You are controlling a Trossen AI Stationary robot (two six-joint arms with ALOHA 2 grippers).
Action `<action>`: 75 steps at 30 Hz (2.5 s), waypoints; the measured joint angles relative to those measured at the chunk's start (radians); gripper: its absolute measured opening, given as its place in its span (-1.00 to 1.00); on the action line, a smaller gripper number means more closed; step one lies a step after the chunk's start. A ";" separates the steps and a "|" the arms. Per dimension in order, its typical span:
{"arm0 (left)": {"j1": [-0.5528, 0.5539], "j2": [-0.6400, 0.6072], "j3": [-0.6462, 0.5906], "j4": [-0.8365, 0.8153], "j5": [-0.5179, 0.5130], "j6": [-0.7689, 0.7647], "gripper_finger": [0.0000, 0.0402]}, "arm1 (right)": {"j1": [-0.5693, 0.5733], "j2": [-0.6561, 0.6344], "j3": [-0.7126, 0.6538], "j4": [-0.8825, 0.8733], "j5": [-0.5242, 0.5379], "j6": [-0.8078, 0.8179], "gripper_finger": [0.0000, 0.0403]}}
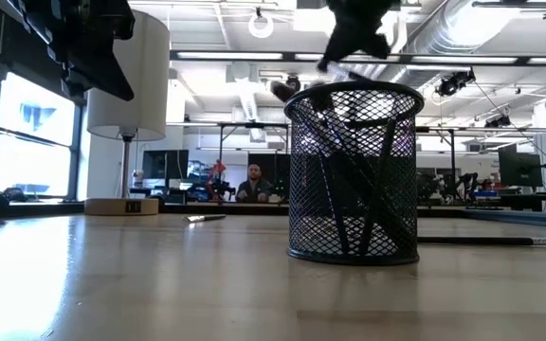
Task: Pick & Place Makeup Supplies
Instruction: Put the makeup brush into the black makeup holder
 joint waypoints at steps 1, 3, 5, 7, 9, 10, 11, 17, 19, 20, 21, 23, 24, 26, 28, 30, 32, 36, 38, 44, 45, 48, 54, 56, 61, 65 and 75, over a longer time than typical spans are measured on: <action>0.000 0.000 0.000 0.000 0.000 0.000 -1.00 | 0.042 -0.060 -0.078 0.089 0.020 0.028 -0.98; 0.000 0.000 0.000 0.000 0.000 0.000 -1.00 | 0.128 -0.164 -0.233 0.275 0.019 0.039 -0.98; 0.000 0.000 0.000 0.000 -0.007 0.001 -1.00 | 0.223 -0.241 -0.380 0.484 0.035 0.011 -0.98; 0.000 0.000 0.000 0.000 -0.039 0.002 -1.00 | 0.315 -0.283 -0.514 0.729 0.085 -0.031 -0.98; 0.000 0.000 0.000 0.000 -0.065 0.002 -1.00 | 0.399 -0.290 -0.634 0.988 0.144 -0.069 -0.98; 0.000 0.000 0.000 -0.001 -0.078 0.003 -1.00 | 0.436 -0.282 -0.683 1.118 0.178 -0.076 -0.99; 0.000 0.000 0.000 0.000 -0.083 0.004 -1.00 | 0.469 -0.267 -0.724 1.234 0.216 -0.077 -0.99; 0.000 0.000 0.000 -0.001 -0.088 0.071 -1.00 | 0.624 -0.130 -0.822 1.522 0.410 -0.049 -0.99; 0.000 0.000 0.000 -0.001 -0.088 0.080 -1.00 | 0.664 -0.082 -0.815 1.520 0.425 -0.018 -0.99; 0.000 0.000 0.000 -0.001 -0.088 0.080 -1.00 | 0.683 -0.058 -0.807 1.521 0.436 -0.012 -0.99; 0.000 0.000 0.000 -0.001 -0.088 0.080 -1.00 | 0.701 -0.038 -0.802 1.521 0.453 -0.012 -0.99; 0.000 0.000 0.000 0.000 -0.088 0.080 -1.00 | 0.731 -0.002 -0.796 1.521 0.503 -0.023 -0.98; 0.000 0.000 0.000 0.000 -0.086 0.080 -1.00 | 0.742 0.010 -0.794 1.522 0.530 -0.024 -0.97; 0.000 0.000 0.000 0.000 -0.075 0.080 -1.00 | 0.754 0.028 -0.794 1.514 0.558 -0.008 -0.95; 0.000 0.000 0.000 0.000 -0.060 0.079 -1.00 | 0.754 0.040 -0.794 1.508 0.544 0.034 -0.93; 0.000 0.000 0.000 0.000 -0.058 0.079 -1.00 | 0.753 0.048 -0.794 1.489 0.514 0.074 -0.90; 0.000 0.000 0.000 0.000 -0.058 0.071 -0.99 | 0.752 0.049 -0.794 1.462 0.483 0.101 -0.87; 0.000 0.000 0.000 0.000 -0.057 0.029 -0.84 | 0.751 0.049 -0.794 1.421 0.497 0.162 -0.80; 0.000 0.000 0.000 0.000 -0.057 0.027 -0.70 | 0.748 0.049 -0.794 1.397 0.507 0.182 -0.75; 0.000 0.000 0.000 0.007 -0.054 0.027 -0.33 | 0.733 0.048 -0.794 1.363 0.486 0.184 -0.62; 0.000 0.000 0.000 0.010 -0.053 0.027 -0.29 | 0.730 0.045 -0.794 1.363 0.476 0.169 -0.60; 0.000 0.000 0.000 0.015 -0.043 0.026 -0.25 | 0.720 0.018 -0.794 1.360 0.455 0.112 -0.58; 0.000 0.035 0.000 0.081 -0.040 -0.039 -0.24 | 0.701 -0.139 -0.794 1.197 0.464 0.153 -0.64; 0.000 0.079 0.000 0.075 -0.061 -0.086 -0.24 | 0.699 -0.213 -0.794 1.053 0.464 0.198 -0.68; 0.011 0.206 0.000 0.010 -0.045 -0.317 -0.24 | 0.714 -0.390 -0.794 0.707 0.444 0.357 -0.80; 0.038 0.300 0.000 -0.101 0.029 -0.494 -0.24 | 0.730 -0.486 -0.794 0.590 0.436 0.383 -0.88; 0.082 0.476 -0.001 -0.352 0.186 -0.767 -0.24 | 0.727 -0.564 -0.794 0.547 0.463 0.238 -0.97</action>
